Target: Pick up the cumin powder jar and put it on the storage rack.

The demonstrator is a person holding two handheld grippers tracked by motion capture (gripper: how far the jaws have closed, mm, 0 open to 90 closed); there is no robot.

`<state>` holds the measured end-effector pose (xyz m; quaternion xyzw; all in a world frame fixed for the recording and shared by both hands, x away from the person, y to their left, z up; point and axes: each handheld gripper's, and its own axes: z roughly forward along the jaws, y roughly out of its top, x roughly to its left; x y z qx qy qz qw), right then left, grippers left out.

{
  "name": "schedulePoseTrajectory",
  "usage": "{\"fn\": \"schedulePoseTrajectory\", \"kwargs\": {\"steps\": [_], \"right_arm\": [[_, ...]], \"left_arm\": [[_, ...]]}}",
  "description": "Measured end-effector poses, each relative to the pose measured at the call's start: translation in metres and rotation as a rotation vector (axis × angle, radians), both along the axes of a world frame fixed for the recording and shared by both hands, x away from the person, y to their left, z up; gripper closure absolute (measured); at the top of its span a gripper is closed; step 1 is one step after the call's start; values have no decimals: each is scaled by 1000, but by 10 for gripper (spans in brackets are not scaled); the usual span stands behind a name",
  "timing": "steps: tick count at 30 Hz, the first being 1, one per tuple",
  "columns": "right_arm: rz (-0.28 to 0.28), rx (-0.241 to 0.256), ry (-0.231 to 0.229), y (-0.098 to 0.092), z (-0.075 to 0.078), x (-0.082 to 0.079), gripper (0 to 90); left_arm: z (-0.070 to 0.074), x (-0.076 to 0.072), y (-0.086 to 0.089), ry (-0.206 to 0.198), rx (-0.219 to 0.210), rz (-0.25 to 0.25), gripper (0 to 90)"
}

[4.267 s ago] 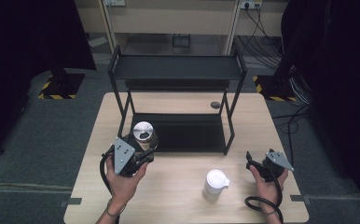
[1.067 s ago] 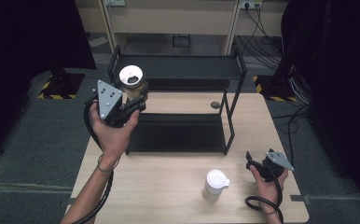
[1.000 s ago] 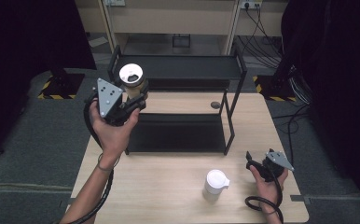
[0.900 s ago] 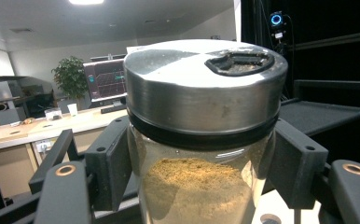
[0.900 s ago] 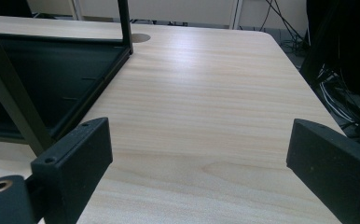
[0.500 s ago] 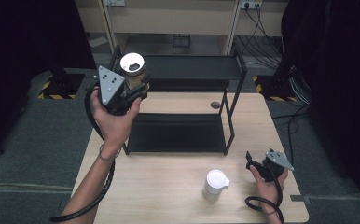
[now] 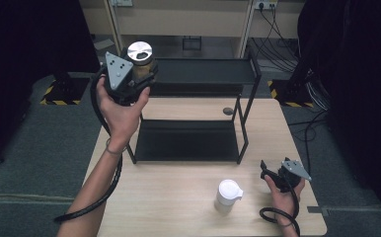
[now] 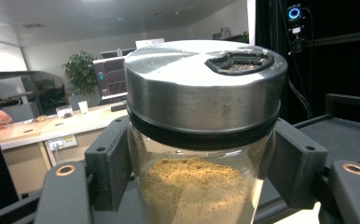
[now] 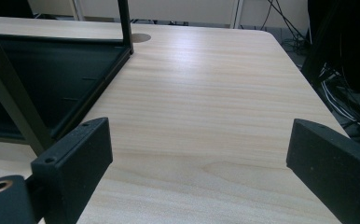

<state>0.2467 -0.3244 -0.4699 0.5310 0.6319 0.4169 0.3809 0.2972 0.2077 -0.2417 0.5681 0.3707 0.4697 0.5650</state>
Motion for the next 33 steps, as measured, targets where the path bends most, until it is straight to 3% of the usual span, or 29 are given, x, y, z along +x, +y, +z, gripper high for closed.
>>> {"fn": "schedulePoseTrajectory", "kwargs": {"steps": [13,22,29,33], "right_arm": [[1,-1,-2,0,0,0,71],[2,-3,-2,0,0,0,71],[3,-4,-2,0,0,0,71],[2,-4,-4,0,-1,-1,71]], "left_arm": [[11,31,-4,70,13,73,309],[17,43,-7,124,18,82,309],[19,51,-7,171,4,89,309],[22,57,-4,204,-36,87,308]]}}
